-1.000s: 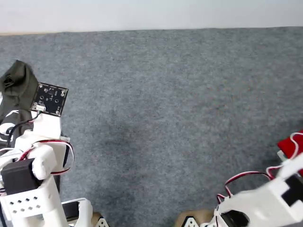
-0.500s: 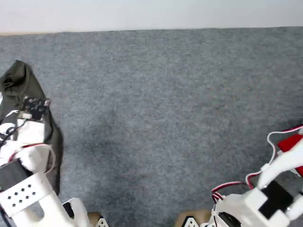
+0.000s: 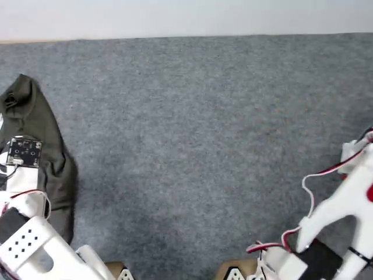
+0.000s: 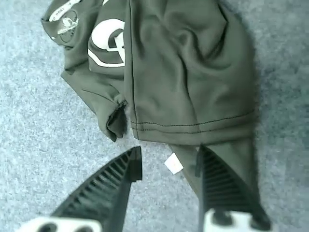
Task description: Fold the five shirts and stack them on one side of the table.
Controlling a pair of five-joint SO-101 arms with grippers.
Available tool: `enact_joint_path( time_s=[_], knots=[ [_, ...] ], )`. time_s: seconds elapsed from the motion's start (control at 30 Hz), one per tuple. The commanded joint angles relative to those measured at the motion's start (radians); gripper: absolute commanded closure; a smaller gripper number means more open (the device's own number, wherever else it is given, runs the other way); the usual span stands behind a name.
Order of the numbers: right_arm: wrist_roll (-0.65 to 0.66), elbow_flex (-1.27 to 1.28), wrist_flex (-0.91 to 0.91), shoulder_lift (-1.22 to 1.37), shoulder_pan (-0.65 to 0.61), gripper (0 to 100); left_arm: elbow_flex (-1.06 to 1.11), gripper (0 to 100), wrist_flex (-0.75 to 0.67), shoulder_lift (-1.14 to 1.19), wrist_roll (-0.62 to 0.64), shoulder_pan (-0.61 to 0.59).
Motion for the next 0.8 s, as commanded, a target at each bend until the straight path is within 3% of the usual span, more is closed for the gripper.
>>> enact_joint_path(
  time_s=[0.0, 0.23, 0.37, 0.77],
  knots=[
    [0.006, 0.003, 0.042, -0.074, -0.051, 98.3, -0.050, 81, -0.009, 0.092, -0.002, -0.008],
    [0.005, 0.005, 0.044, -0.102, -0.073, 98.3, -0.441, 81, 0.201, 0.532, 0.071, -0.063],
    [0.005, 0.005, 0.044, -0.104, -0.073, 98.3, -0.611, 81, 0.252, 0.723, 0.074, -0.114],
    [0.005, 0.005, 0.047, -0.105, -0.073, 98.3, -0.812, 81, 0.199, 1.060, 0.106, -0.130]
  ],
)
